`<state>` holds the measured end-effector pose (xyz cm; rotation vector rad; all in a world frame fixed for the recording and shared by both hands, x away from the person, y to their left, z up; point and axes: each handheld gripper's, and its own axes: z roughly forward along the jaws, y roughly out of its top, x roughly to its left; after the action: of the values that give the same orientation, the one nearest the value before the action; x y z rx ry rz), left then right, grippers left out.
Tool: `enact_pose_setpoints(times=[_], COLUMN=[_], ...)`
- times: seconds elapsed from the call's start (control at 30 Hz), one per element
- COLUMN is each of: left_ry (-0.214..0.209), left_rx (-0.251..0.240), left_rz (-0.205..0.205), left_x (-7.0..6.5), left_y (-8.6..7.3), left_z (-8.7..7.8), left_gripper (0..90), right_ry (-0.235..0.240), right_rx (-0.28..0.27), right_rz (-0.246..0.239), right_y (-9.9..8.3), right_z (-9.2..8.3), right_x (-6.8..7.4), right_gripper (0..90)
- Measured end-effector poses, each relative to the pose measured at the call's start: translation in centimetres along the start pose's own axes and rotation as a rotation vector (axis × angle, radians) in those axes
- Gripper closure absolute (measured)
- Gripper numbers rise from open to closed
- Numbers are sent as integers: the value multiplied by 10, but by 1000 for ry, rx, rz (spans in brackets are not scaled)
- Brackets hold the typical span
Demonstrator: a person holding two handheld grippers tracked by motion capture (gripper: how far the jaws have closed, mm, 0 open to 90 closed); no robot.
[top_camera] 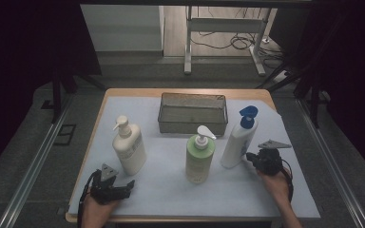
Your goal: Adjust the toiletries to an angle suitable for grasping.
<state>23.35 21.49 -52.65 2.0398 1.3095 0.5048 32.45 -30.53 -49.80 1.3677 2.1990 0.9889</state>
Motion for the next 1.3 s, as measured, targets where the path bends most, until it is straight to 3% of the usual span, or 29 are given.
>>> enact_pose_setpoints(times=[0.33,0.47,0.6,0.83,0.93,1.03,1.3], left_ry=[0,0,1,1,1,2,1], left_rx=[0,0,0,0,0,1,0], left_rz=[0,0,1,1,2,3,1], left_x=[0,0,0,0,0,0,0], left_y=[0,0,0,0,0,0,0], left_z=[0,0,0,0,0,0,0], left_gripper=[122,122,122,122,122,122,123], right_ry=[-11,11,30,121,156,152,194], right_rx=[22,15,8,-19,-41,-34,-18], right_rz=[8,8,-10,-39,-93,-114,-114], right_y=[10,7,3,-7,-11,-10,-7], right_z=[17,14,4,-13,-19,-21,-16], right_x=[-1,-1,6,22,30,35,57], right_gripper=[862,857,887,894,887,869,859])
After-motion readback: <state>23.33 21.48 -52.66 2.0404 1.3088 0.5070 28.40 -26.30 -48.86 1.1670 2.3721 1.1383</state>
